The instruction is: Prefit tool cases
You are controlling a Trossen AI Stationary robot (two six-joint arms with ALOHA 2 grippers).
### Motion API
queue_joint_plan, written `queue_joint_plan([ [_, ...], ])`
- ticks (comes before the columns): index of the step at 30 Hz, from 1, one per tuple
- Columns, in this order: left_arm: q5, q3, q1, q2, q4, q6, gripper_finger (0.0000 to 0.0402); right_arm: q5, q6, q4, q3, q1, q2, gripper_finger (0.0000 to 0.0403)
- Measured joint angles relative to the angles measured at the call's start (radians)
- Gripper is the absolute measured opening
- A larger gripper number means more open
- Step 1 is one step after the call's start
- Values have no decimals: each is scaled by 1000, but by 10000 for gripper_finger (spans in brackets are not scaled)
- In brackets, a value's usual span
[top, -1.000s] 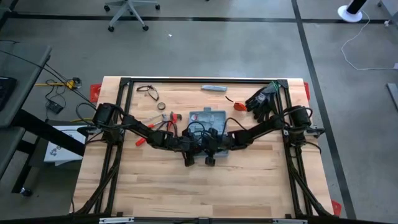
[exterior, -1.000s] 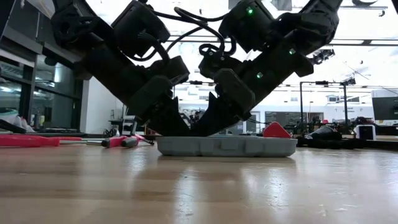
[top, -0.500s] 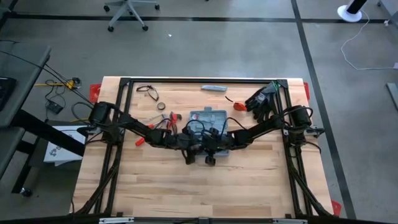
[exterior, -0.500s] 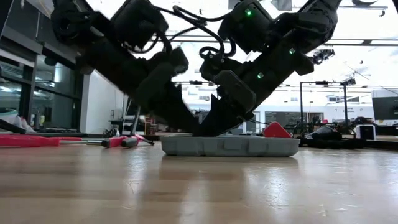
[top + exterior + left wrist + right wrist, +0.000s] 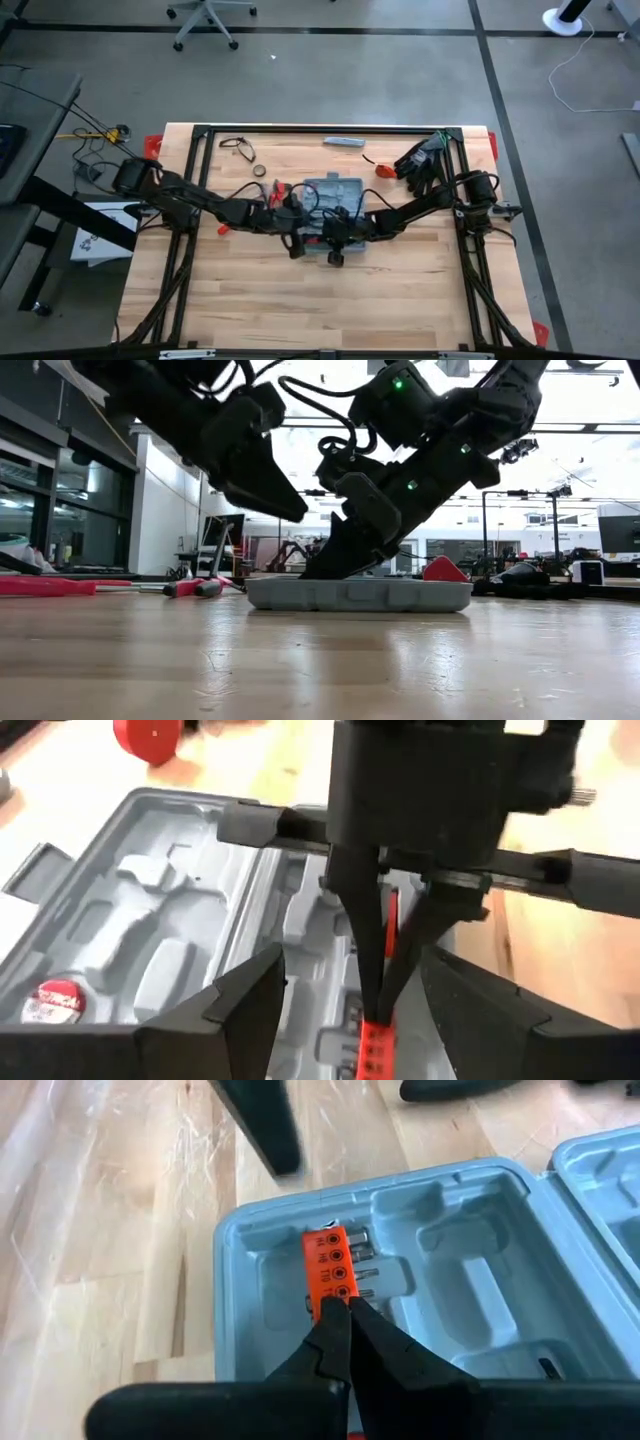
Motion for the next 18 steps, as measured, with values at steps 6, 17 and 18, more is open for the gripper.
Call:
queue_joint_plan([
  [6,-59,0,-22,-53,-53,1,222,-4,-24,-5,-3,7,-36,0],
  [17,-158,1,-31,-68,-147,0,222,5,-4,-125,-4,7,-141,43],
  [18,-163,1,-31,-68,-154,-1,222,16,12,-145,-4,7,-144,44],
])
